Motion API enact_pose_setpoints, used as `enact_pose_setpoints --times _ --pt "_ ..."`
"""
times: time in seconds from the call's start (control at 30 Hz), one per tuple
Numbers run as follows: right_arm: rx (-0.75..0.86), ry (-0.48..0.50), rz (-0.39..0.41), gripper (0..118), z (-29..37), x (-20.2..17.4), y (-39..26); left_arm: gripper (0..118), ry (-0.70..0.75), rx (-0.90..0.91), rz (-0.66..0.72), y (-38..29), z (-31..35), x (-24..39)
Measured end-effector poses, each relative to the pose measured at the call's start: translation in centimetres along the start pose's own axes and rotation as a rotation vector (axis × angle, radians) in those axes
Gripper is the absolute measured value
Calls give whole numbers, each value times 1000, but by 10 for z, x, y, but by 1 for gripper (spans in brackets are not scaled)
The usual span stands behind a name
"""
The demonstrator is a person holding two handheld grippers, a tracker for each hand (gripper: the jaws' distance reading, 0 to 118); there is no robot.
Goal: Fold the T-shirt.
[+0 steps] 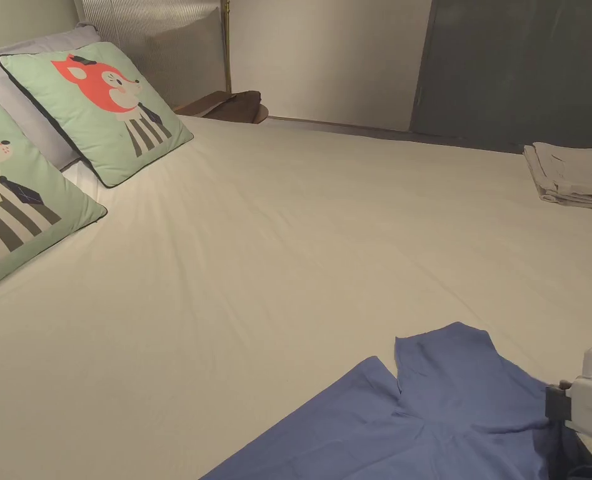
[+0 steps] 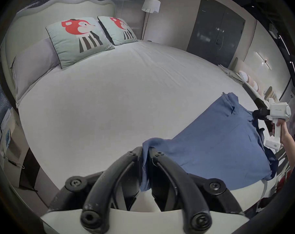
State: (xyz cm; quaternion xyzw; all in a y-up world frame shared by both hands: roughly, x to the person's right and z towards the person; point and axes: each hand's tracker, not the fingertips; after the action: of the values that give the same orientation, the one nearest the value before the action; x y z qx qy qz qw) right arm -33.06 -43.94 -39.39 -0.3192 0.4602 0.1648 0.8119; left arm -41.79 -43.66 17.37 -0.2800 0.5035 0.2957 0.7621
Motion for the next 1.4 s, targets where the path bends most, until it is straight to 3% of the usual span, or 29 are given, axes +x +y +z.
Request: enact_pose_setpoints --times 0.1,0.37,0.67,0.97,1.4 --pt "136 50 -70 3 52 9 7 4 -20 35 2 9 9 3" --pt "492 63 -115 3 199 13 -3 4 -78 184 -26 31 42 21" --pt "795 -18 -190 3 329 21 -58 4 -156 419 6 40 93 33" --pt "927 -49 -207 2 392 15 -59 4 -257 571 12 84 134 54" --pt "1126 17 -187 2 431 28 77 4 -353 792 0 261 198 95"
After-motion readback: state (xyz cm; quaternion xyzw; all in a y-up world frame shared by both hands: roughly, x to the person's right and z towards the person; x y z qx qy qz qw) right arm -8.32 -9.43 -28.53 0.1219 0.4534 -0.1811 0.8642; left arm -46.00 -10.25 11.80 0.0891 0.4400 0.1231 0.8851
